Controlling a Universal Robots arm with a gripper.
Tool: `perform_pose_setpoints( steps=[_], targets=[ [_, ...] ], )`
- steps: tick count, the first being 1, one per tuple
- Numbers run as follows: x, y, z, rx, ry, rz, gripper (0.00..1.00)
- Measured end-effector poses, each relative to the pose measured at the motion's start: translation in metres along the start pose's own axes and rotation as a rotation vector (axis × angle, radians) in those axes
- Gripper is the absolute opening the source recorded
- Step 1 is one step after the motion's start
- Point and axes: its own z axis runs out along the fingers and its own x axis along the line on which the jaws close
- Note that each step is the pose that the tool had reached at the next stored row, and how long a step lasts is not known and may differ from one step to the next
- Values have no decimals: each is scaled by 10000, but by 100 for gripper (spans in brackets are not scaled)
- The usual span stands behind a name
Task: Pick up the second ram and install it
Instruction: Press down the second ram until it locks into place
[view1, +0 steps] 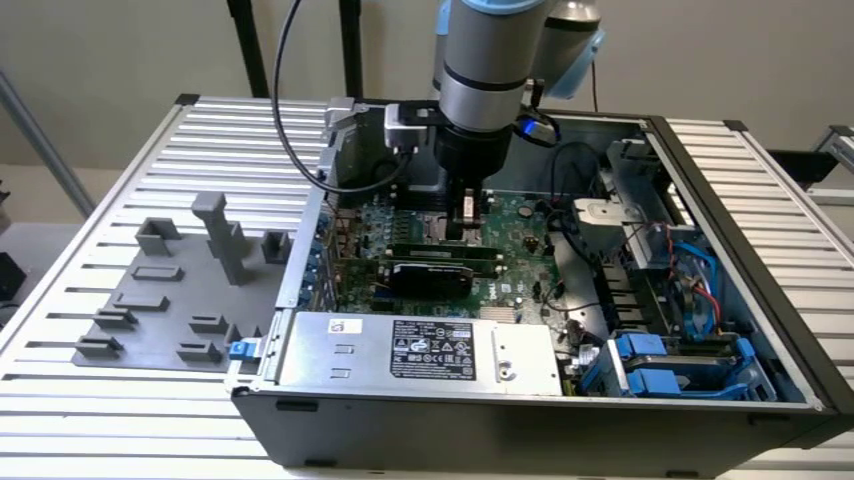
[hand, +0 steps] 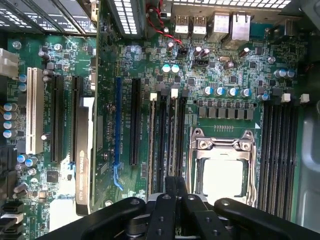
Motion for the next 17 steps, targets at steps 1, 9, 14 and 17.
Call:
perform_pose_setpoints(
  steps=[1, 9, 14, 17],
  targets=[
    [0, 0, 0, 0, 0, 0, 0],
    [-7, 26, 67, 0, 1, 1, 0],
    [-15, 26, 158, -1, 1, 0, 0],
    [-14, 27, 207, -7, 16, 0, 0]
  ],
)
